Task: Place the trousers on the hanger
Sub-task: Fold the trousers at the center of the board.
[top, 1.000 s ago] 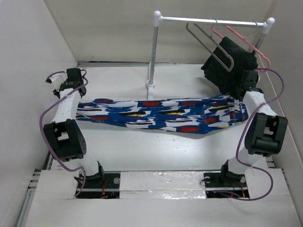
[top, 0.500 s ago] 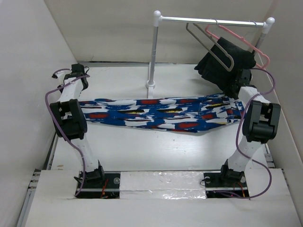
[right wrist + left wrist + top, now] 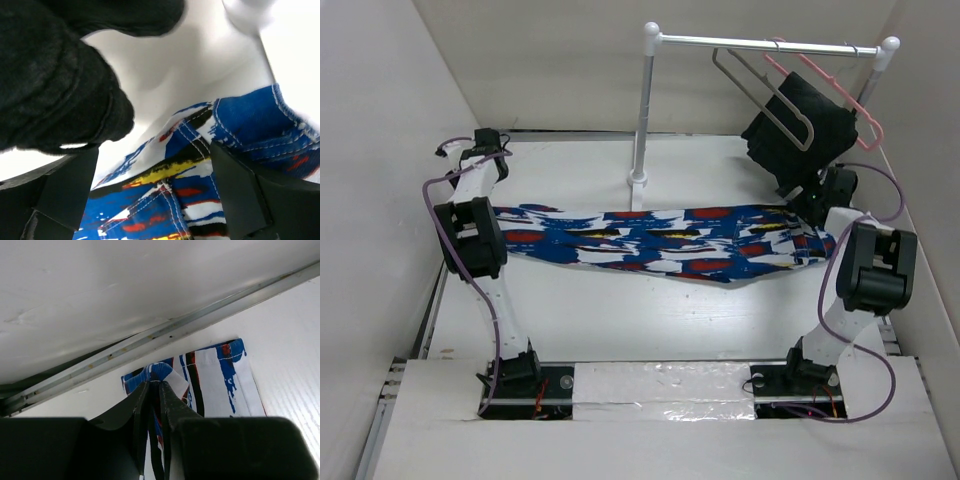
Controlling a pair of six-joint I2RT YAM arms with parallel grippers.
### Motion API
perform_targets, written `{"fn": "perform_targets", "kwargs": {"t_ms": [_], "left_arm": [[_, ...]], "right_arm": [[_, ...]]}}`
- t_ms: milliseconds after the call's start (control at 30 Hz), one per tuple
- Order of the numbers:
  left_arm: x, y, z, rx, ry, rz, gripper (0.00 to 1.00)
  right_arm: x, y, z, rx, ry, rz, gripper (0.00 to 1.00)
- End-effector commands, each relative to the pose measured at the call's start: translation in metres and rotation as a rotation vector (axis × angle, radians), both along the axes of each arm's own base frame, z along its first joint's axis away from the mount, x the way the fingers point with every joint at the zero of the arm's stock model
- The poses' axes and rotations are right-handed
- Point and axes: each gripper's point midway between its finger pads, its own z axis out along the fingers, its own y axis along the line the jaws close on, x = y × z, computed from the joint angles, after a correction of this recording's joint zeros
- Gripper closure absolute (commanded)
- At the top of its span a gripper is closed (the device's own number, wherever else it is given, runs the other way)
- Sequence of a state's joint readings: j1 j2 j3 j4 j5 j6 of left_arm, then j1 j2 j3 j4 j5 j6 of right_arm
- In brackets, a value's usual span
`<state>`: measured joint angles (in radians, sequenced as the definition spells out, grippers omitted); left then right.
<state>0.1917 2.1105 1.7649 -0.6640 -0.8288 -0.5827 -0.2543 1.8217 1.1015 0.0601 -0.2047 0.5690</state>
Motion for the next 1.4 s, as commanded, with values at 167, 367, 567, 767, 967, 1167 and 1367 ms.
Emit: {"fn": "perform_targets", "kwargs": {"t_ms": [167,367,567,767,967,1167,1367], "left_arm": [[0.042,-0.008,0.024,0.054,-0.134,-0.043,0.8],[0.066,-0.036,0.029,-0.075,-0.282,-0.104,0.83],[0.065,-0.023,0.028,-0.004,-0.195,-0.066,0.8],[0.047,-0.033,0.054,0.019,-0.242,-0.087,0.7],[0.06,-0.146,0.09,-0.118,-0.479,-0.324,0.7],[0.036,-0.269,0.084,-0.371,-0.629,-0.524,0.82],[-0.013,-0.341,0.069,-0.625,-0.796,-0.734,1.0]], "right_arm": [[-0.039,0.029,0.079,0.015,-0.303,0.001,0.0],[-0.092,0.035,0.048,-0.021,-0.263,-0.031,0.0],[-0.124,0.024,0.026,-0.05,-0.224,-0.048,0.18],[-0.144,-0.002,0.021,-0.052,-0.212,-0.114,1.0],[-0.159,-0.038,0.005,-0.038,-0.18,-0.237,0.56],[-0.164,-0.057,-0.014,0.03,-0.145,-0.266,0.14],[-0.157,-0.053,-0.022,0.089,-0.111,-0.248,0.17]]}}
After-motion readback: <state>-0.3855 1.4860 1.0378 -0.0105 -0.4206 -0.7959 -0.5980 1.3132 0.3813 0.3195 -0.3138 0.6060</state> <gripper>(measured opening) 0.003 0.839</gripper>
